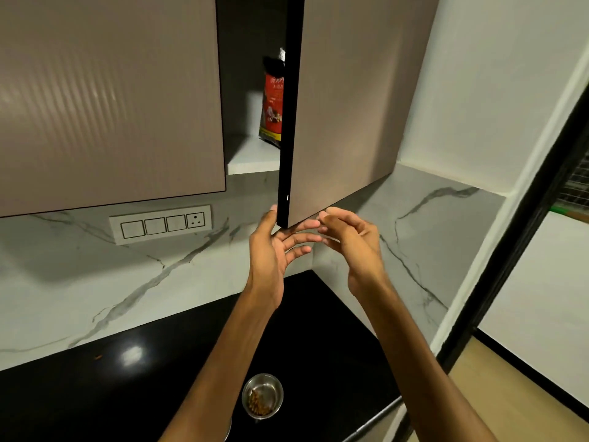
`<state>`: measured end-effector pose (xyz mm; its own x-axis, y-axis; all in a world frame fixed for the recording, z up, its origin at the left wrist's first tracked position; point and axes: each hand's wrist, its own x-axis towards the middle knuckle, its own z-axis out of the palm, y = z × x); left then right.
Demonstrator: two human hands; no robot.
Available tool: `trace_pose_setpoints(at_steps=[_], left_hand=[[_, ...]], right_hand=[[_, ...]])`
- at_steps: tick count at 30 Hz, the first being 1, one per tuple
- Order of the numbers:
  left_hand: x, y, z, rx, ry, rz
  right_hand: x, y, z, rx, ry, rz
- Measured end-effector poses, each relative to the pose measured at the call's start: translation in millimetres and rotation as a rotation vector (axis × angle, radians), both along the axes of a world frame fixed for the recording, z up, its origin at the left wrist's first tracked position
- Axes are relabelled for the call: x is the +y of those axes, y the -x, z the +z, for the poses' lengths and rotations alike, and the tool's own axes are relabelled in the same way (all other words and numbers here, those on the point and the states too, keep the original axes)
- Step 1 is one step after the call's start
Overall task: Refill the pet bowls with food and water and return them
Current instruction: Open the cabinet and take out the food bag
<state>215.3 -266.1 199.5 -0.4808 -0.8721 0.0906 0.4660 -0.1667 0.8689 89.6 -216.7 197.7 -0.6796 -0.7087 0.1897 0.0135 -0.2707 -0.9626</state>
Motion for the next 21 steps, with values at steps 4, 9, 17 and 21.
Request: trace_pose_setpoints(at_steps=[4, 9, 17, 21], left_hand=[[6, 5, -4, 0.028, 0.026, -0.036], [15, 13, -5, 0.046, 0.054, -0.056], [41, 21, -7, 0.014, 0.168, -0.021], [51, 32, -14, 0.004, 0.243, -0.044]], right_hand=[[22, 3, 8, 0.129, 0.114, -0.132], [44, -1, 19, 0.363, 0.186, -0.214], [56, -12, 31, 0.565, 0.182, -0.297], [63, -14, 34, 0.656, 0.207, -0.368]])
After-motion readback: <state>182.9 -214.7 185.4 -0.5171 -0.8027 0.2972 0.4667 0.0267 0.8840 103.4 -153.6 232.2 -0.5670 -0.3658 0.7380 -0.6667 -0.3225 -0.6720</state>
